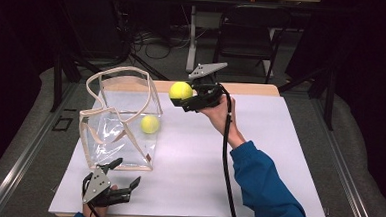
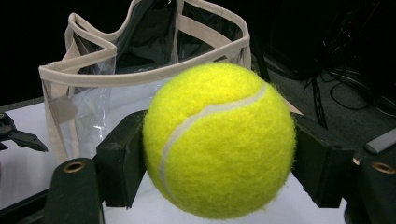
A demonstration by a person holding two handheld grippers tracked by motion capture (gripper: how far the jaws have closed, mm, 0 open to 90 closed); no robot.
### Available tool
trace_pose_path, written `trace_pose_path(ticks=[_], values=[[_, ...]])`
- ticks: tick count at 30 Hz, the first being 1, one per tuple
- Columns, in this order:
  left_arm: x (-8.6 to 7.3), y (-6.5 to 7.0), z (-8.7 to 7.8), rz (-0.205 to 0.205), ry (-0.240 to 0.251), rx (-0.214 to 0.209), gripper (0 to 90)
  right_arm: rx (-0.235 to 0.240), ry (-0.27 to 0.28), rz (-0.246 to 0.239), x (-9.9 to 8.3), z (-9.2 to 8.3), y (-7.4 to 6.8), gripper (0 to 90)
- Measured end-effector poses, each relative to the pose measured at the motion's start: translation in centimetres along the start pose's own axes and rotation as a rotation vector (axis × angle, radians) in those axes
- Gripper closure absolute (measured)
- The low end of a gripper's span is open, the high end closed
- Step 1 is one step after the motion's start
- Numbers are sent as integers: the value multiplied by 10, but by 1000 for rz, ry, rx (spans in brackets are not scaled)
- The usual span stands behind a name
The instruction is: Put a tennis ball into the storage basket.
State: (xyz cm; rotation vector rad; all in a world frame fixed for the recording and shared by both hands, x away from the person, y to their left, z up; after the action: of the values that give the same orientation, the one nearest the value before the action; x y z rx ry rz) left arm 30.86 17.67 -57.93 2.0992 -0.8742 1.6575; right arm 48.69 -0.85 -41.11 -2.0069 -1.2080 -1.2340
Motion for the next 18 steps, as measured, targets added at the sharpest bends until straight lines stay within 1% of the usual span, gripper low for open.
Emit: trace_pose_path(ticks=[8, 18], values=[[0, 0, 0, 0, -2, -1, 157, -2, 10, -6, 7, -1, 0, 264], [0, 0, 0, 1, -2, -1, 157, 2, 11, -6, 11, 2, -1, 264]])
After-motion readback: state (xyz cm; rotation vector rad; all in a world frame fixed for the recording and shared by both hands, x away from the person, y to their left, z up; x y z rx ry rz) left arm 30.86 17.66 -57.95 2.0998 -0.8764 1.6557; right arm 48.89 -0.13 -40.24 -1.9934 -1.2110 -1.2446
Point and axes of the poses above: each handheld gripper's, and its own axes: z roughly forward along the jaws, x roughly out of its top, y roughly to its right, the point moved 9 cm from there along z, roughly forward along the jaws
